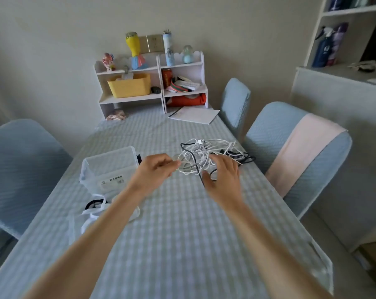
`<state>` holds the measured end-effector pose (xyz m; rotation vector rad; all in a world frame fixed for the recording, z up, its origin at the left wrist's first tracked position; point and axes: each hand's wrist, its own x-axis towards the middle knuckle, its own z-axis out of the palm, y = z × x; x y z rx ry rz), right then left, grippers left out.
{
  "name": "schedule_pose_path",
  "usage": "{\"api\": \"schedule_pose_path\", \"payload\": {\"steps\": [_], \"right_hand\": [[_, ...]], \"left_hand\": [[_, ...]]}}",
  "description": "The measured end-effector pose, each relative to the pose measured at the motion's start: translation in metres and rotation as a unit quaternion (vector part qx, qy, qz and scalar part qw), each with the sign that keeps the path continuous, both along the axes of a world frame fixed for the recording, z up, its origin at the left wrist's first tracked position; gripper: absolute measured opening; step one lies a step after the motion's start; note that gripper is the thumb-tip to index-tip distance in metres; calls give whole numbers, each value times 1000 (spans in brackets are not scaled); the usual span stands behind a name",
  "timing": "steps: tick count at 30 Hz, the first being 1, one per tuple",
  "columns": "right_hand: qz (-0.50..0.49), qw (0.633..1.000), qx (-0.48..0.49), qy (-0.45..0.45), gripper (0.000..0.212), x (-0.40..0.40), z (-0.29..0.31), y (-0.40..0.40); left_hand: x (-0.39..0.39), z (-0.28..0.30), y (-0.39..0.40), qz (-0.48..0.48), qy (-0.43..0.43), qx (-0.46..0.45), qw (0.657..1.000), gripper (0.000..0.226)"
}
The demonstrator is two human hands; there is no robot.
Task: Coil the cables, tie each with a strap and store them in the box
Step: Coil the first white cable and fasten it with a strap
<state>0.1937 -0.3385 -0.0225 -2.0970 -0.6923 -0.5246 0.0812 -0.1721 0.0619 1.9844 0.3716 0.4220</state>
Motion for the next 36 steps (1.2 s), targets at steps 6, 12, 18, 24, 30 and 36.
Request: {"api": "schedule_pose_path", "payload": {"steps": [6, 12, 18, 24, 30, 36], "right_hand": [[72, 988, -111, 74, 40, 4, 50, 15], [103, 981, -132, 101, 27, 12, 68, 36], [110, 973, -163, 119, 25, 12, 68, 55], [67, 988, -58, 124, 29, 22, 98, 57], [118, 990, -4, 76, 27, 7, 117, 64], [170, 985, 24, 34, 27, -13, 119, 62]], "left_hand": [[-9, 48, -3, -25, -119, -123, 985, 20], [-21, 71, 17, -29, -191, -227, 954, 26], [-36, 82, 34, -140, -285, -419, 851, 20], [-45, 90, 55, -42, -239, -438, 866, 33], [-11, 65, 42, 20, 53, 241, 969, 44], [16, 63, 29, 5, -41, 104, 994, 44]]}}
